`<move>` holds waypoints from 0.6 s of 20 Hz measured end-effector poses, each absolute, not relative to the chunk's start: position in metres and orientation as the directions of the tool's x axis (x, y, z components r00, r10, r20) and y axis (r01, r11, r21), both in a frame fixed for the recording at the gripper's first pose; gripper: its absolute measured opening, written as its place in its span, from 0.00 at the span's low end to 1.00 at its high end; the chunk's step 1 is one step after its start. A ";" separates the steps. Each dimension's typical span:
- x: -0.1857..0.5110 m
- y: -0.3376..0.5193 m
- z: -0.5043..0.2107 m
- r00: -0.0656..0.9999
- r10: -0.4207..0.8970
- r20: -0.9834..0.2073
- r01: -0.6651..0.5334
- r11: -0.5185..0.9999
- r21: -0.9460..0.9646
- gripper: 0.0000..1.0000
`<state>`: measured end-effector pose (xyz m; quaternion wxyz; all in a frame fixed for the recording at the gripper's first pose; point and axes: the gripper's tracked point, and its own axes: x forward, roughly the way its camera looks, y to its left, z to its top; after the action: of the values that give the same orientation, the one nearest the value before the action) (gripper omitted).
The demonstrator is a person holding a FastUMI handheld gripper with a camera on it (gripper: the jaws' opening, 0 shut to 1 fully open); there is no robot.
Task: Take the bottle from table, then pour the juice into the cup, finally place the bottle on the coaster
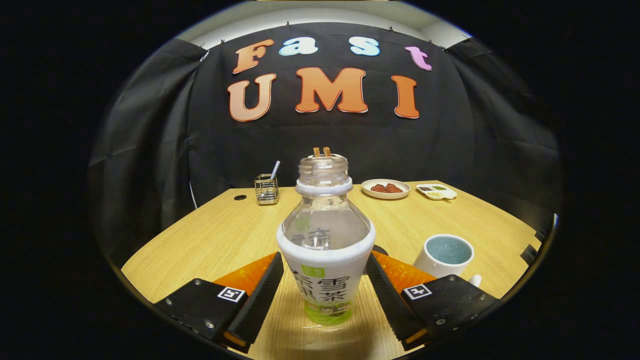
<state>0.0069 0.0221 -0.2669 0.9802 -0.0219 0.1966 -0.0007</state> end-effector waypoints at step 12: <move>0.007 0.009 -0.261 0.919 -0.037 -0.392 0.069 0.995 0.068 0.63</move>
<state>0.0067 0.0088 -0.2606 0.9787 0.0401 0.1993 -0.0268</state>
